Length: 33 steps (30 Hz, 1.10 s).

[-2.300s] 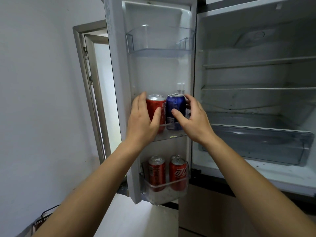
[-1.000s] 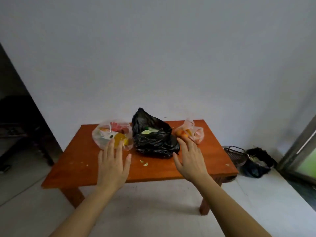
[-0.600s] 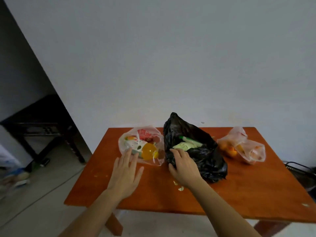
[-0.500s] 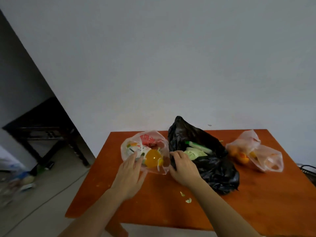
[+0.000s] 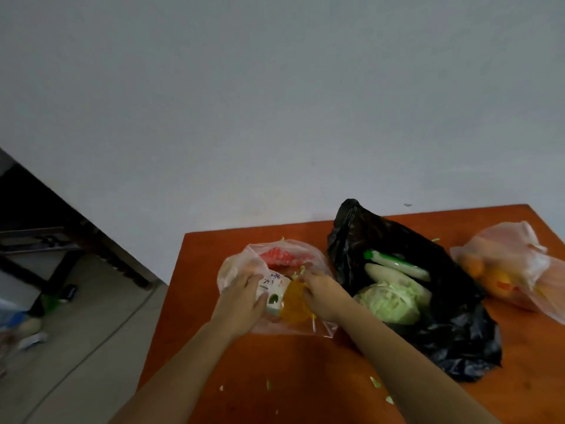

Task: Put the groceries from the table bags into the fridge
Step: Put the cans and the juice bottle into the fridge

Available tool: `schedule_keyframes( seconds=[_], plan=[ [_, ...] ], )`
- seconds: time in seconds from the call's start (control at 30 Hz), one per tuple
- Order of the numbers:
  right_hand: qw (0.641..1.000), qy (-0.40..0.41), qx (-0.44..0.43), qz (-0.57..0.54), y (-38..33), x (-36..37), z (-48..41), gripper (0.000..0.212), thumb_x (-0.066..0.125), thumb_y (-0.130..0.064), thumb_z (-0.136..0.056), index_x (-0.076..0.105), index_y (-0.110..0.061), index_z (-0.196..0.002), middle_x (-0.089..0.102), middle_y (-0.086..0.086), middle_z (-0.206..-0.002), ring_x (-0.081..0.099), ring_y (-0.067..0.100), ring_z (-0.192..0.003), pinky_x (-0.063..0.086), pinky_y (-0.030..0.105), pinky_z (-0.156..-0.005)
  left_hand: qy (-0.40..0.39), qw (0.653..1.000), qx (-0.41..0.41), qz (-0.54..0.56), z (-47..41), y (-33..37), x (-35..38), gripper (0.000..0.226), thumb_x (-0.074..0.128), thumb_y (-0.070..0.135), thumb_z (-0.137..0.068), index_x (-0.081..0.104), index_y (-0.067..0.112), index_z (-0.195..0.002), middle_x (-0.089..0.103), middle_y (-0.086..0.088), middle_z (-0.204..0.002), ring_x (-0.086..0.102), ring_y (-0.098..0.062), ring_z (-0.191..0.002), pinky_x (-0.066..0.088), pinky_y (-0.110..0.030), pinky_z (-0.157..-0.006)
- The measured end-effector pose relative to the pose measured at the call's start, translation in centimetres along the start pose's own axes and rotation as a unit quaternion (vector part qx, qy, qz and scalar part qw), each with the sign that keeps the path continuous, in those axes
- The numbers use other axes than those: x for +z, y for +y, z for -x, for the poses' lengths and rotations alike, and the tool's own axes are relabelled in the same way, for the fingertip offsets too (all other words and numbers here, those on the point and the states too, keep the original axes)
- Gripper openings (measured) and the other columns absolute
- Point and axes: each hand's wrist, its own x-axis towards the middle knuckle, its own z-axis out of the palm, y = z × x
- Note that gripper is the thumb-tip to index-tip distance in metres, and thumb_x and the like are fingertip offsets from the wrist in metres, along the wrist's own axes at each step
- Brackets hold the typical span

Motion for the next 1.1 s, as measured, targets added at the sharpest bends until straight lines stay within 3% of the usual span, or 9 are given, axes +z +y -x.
schedule_keyframes(
  seconds=[0.1,0.2,0.27,0.33,0.47,0.53,0.67,0.9,1.1],
  plan=[
    [0.999,-0.001,0.035,-0.009,-0.7,1.1,-3.0,0.036,0.042,-0.015,-0.098,0.056,-0.015,-0.131,0.053,0.009,-0.134,0.056,0.029,-0.116,0.049,0.039,-0.093,0.003,1.0,-0.03,-0.003,-3.9,-4.1,-0.1,0.055,0.044,0.042,-0.1,0.034,0.019,-0.149,0.037,-0.004,-0.152,0.037,-0.021,-0.139,0.043,-0.041,-0.109],
    [0.996,-0.048,0.076,-0.014,-1.2,2.4,-6.5,0.027,0.038,-0.018,-0.101,0.06,-0.013,-0.115,0.06,0.009,-0.123,0.059,0.024,-0.101,0.05,0.037,-0.088,-0.014,0.998,-0.044,0.031,-7.1,-7.4,0.6,0.041,0.039,0.045,-0.101,0.047,0.016,-0.129,0.047,-0.009,-0.138,0.048,-0.022,-0.123,0.051,-0.033,-0.094],
    [0.99,-0.084,0.108,-0.017,-1.4,3.4,-9.0,0.031,0.034,-0.025,-0.104,0.058,-0.012,-0.12,0.063,0.009,-0.123,0.061,0.024,-0.105,0.05,0.041,-0.097,-0.036,0.996,-0.059,0.054,-8.6,-9.0,1.4,0.044,0.035,0.052,-0.1,0.047,0.015,-0.121,0.045,-0.012,-0.134,0.05,-0.023,-0.117,0.052,-0.032,-0.087],
    [0.987,-0.093,0.126,-0.02,-1.3,4.2,-11.2,0.039,0.036,-0.026,-0.104,0.044,-0.015,-0.14,0.06,0.01,-0.132,0.059,0.026,-0.116,0.047,0.045,-0.104,-0.057,0.995,-0.063,0.055,-9.6,-10.3,2.4,0.057,0.029,0.061,-0.094,0.043,0.019,-0.13,0.039,-0.014,-0.139,0.051,-0.025,-0.119,0.055,-0.034,-0.088],
    [0.982,-0.052,0.172,-0.052,-1.1,5.3,-14.8,0.067,0.05,-0.02,-0.097,0.017,-0.026,-0.155,0.05,0.009,-0.142,0.06,0.023,-0.114,0.056,0.038,-0.089,-0.09,0.99,-0.08,0.075,-10.5,-11.7,3.7,0.073,0.03,0.069,-0.093,0.028,0.017,-0.143,0.032,-0.015,-0.149,0.045,-0.03,-0.128,0.046,-0.05,-0.102],
    [0.983,-0.025,0.175,-0.042,-1.1,6.0,-16.0,0.08,0.058,-0.022,-0.09,0.013,-0.029,-0.155,0.038,0.006,-0.153,0.046,0.025,-0.134,0.046,0.048,-0.106,-0.1,0.988,-0.078,0.083,-10.6,-11.9,4.1,0.082,0.033,0.072,-0.091,0.015,0.018,-0.15,0.023,-0.015,-0.155,0.036,-0.033,-0.137,0.033,-0.056,-0.11],
    [0.988,0.005,0.154,0.028,-0.8,6.8,-17.5,0.081,0.065,-0.026,-0.085,0.02,-0.023,-0.152,0.028,0.004,-0.159,0.024,0.027,-0.149,0.021,0.054,-0.121,-0.098,0.989,-0.078,0.084,-11.4,-11.9,4.4,0.09,0.035,0.076,-0.088,0.013,0.017,-0.151,0.019,-0.015,-0.158,0.032,-0.035,-0.14,0.027,-0.057,-0.112],
    [0.986,-0.049,0.078,0.14,-0.8,5.4,-19.6,0.084,0.074,-0.029,-0.083,0.024,-0.028,-0.151,0.032,0.002,-0.157,0.032,0.025,-0.145,0.028,0.053,-0.117,-0.094,0.989,-0.087,0.071,-11.8,-11.7,4.4,0.093,0.031,0.079,-0.086,0.016,0.014,-0.151,0.018,-0.015,-0.159,0.029,-0.034,-0.141,0.027,-0.055,-0.113],
    [0.978,-0.074,0.125,0.15,0.5,5.6,-18.6,0.091,0.079,-0.032,-0.077,0.022,-0.037,-0.148,0.039,0.009,-0.149,0.042,0.033,-0.137,0.039,0.054,-0.111,-0.083,0.99,-0.08,0.08,-10.9,-11.9,4.7,0.091,0.033,0.076,-0.088,0.015,0.013,-0.151,0.021,-0.014,-0.156,0.03,-0.032,-0.14,0.027,-0.053,-0.112]
  ],
)
